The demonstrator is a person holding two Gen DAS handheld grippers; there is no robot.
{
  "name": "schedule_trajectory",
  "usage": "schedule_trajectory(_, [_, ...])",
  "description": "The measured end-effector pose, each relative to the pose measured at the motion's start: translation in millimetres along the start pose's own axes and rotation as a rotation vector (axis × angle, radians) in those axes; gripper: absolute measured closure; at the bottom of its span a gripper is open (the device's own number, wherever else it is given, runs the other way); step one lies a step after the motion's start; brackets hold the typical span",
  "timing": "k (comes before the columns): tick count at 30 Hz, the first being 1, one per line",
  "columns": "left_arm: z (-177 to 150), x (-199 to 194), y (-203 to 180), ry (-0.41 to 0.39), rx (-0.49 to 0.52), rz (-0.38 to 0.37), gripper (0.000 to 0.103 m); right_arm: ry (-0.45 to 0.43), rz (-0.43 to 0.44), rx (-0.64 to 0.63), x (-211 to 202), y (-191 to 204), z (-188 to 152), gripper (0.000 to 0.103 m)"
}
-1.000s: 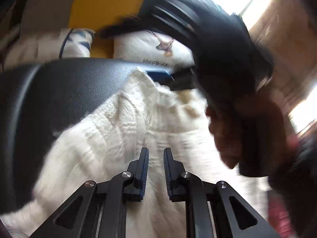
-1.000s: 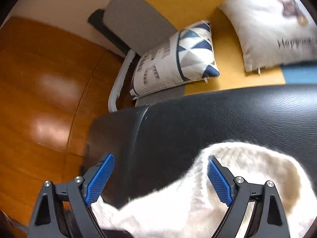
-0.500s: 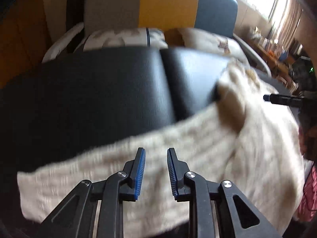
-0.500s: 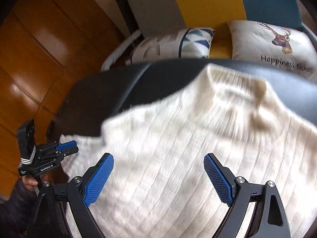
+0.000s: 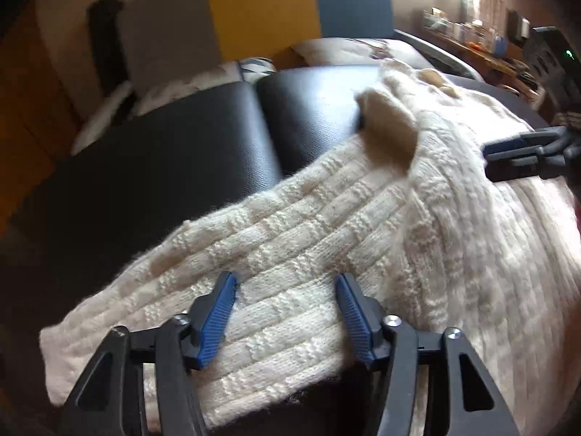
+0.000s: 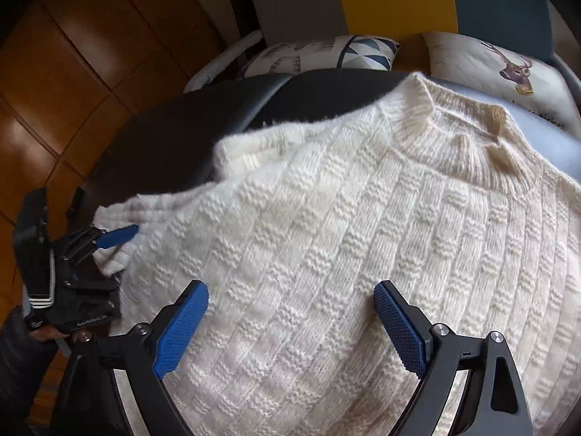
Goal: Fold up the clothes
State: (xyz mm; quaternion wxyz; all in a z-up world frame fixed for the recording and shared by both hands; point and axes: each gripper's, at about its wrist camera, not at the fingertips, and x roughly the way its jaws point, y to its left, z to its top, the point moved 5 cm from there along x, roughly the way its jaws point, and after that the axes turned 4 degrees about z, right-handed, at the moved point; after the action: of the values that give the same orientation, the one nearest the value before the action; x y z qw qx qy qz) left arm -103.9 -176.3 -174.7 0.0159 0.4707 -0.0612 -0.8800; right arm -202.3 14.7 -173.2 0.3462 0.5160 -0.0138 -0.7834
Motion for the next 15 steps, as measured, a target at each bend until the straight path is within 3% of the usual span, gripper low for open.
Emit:
schedule_trajectory(2, [3,-4,12,-0.015,-0.082,-0.018,0.089,0.000,-0.008,0.000,1,0,-2,0.009])
schedule_trajectory(3, [3,-6,22,-0.021,-0.133,-0.035,0.094,-0.001,-0.011,0.000,1,0,-2,0.009])
schedule_trajectory(5, [4,-10,42,-0.036,-0.228,-0.064,0.094,-0.002,-0.021,-0.001,0,0,-2,0.009])
schedule_trajectory(10, [10,-29,93,-0.104,-0.370,-0.018,0.095,-0.065,-0.076,-0.027,-16,2,14,0.010])
schedule_trajectory(15, [0,-13,122,-0.057,-0.408,0.024,0.095,-0.089,-0.151,-0.036,-17,-4,38,0.010])
